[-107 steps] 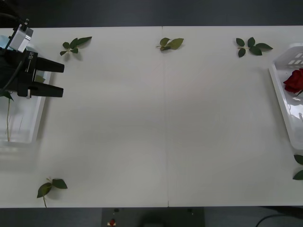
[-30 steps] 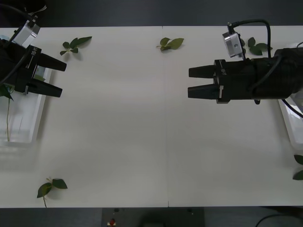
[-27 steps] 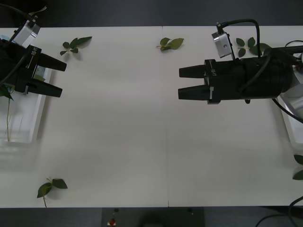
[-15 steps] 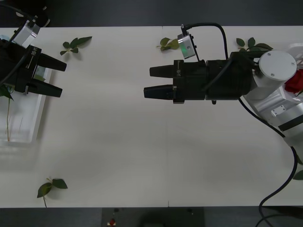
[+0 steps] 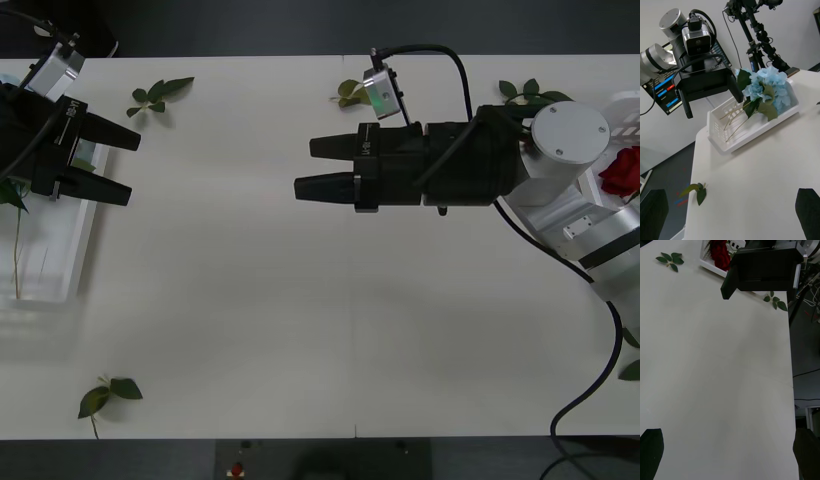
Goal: Put the red flowers into the right box and the blue flowers into the left box
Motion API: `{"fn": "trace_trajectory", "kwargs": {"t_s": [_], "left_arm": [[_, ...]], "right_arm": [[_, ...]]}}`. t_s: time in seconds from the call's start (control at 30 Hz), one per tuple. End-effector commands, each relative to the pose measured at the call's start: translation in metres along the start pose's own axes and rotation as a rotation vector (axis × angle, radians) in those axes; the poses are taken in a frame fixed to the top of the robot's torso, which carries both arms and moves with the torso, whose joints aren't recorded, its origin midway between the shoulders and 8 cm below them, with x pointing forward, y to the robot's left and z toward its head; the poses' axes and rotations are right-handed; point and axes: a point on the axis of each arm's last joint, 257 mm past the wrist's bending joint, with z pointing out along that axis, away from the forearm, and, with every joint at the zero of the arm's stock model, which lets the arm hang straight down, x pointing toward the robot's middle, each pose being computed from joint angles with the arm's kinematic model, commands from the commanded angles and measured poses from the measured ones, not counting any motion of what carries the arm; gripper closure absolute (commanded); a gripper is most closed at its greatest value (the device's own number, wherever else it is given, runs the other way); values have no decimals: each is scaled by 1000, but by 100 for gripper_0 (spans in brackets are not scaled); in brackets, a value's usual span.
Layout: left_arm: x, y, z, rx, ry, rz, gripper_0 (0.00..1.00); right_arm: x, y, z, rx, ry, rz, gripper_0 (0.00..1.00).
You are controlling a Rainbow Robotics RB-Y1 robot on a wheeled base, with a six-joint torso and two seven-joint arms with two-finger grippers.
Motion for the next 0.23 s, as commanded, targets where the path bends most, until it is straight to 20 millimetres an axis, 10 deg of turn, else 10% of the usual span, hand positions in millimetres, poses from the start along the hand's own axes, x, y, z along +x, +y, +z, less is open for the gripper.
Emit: {"fn": "trace_trajectory", "kwargs": {"t_s": [0.03, 0.23], "left_arm": [[-19, 7, -18, -33, 13, 69, 0], [-19, 7, -18, -33, 13, 69, 0]], "right_arm": [[-16, 11, 9, -28, -27, -39, 1], [-16, 11, 9, -28, -27, -39, 1]]}}
